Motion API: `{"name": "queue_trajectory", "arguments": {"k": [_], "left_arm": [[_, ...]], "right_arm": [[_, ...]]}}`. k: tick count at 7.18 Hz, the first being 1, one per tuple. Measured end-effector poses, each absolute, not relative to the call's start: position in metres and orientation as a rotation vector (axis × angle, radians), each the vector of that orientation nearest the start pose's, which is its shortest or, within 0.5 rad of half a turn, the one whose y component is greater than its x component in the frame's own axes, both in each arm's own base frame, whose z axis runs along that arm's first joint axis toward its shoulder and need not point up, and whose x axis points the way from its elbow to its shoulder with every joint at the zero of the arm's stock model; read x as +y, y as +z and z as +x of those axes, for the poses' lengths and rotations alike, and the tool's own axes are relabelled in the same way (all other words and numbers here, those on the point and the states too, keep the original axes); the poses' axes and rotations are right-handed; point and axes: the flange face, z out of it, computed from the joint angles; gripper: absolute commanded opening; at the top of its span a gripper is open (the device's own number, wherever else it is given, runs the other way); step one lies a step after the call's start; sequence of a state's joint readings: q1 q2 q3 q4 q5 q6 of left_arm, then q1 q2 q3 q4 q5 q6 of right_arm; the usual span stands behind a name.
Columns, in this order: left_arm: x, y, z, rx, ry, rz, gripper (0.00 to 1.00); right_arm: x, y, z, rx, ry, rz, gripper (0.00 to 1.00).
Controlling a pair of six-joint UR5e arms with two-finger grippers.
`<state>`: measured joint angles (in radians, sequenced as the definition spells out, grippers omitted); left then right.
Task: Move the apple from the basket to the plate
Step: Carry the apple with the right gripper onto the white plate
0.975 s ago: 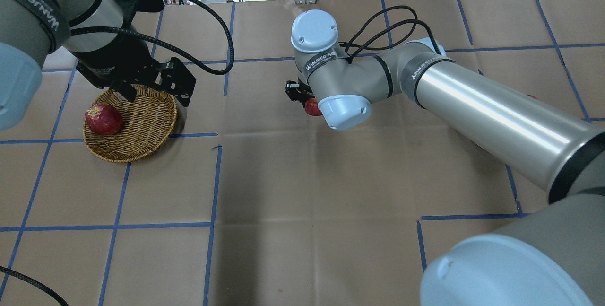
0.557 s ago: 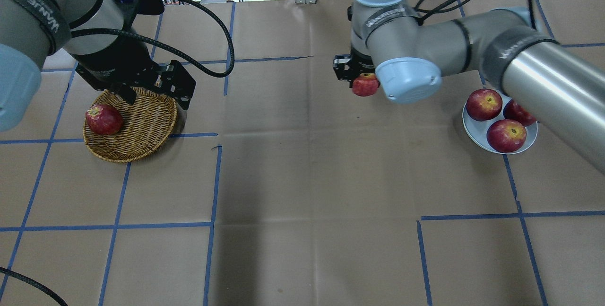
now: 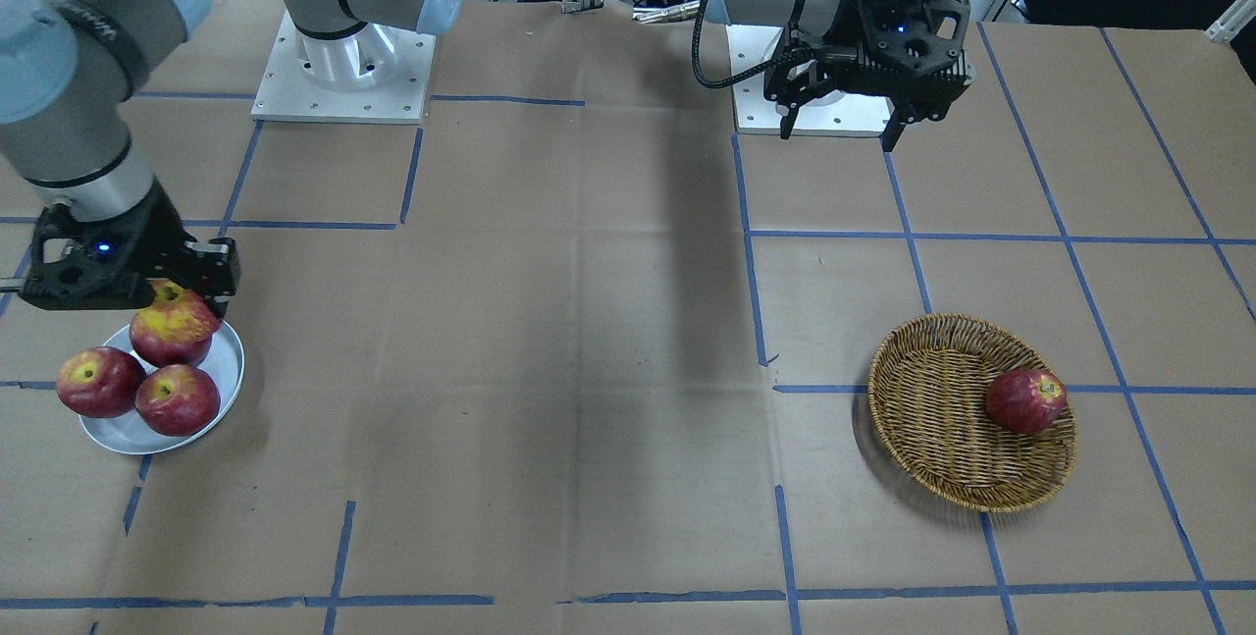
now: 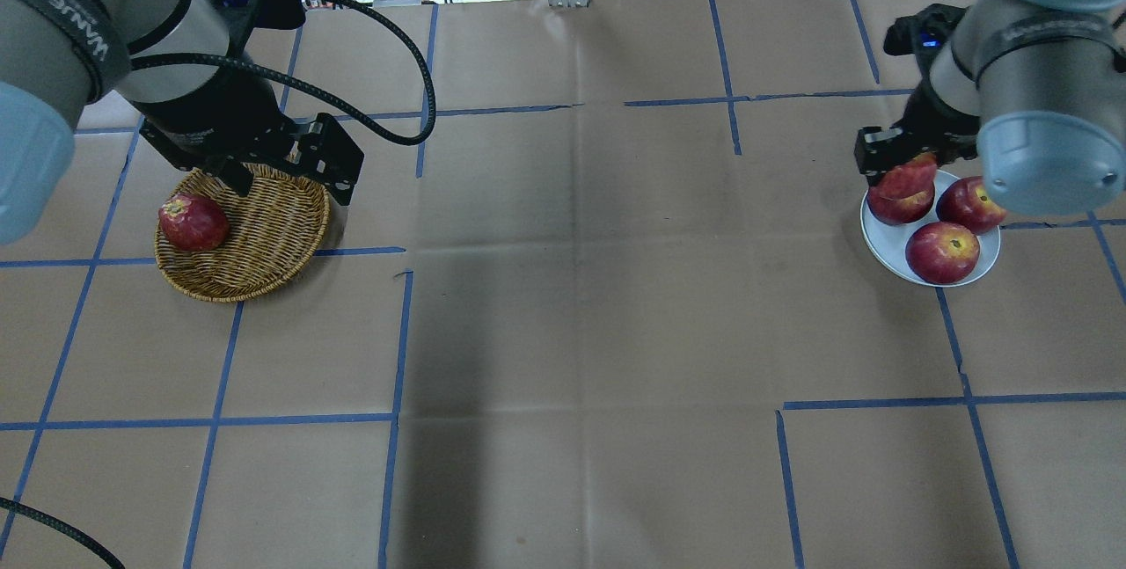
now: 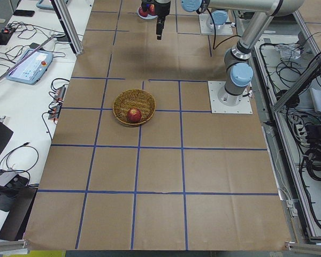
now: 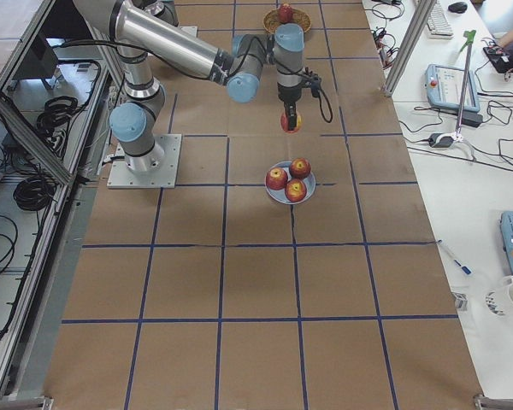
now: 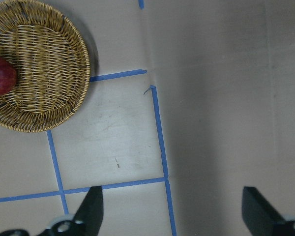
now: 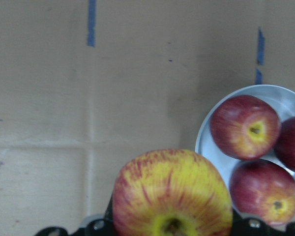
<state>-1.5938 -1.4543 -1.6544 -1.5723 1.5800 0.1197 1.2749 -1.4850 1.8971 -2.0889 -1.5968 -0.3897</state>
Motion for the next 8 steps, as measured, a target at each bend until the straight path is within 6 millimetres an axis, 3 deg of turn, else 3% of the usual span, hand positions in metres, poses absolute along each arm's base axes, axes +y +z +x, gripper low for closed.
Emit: {"name": "queue_trajectory", "arguments": {"k": [1,3,8], "left_arm": [[-0.442,0.501,-0.143,3.123,-0.048,0.223,0.99],[-0.442,0.501,-0.143,3.123,-0.047,0.223,0.99],[-0.443,0.501,-0.143,3.123,-0.047,0.223,0.99]], "right_arm": [[-0.518,0.335,-0.059,3.180,-0.134,-0.193,0.62],[-0.528,0.307,-0.093,3.160,-0.119,-0.252,0.62],[-0.545,0.270,-0.105,3.155,-0.113,-0.268,0.63]]}}
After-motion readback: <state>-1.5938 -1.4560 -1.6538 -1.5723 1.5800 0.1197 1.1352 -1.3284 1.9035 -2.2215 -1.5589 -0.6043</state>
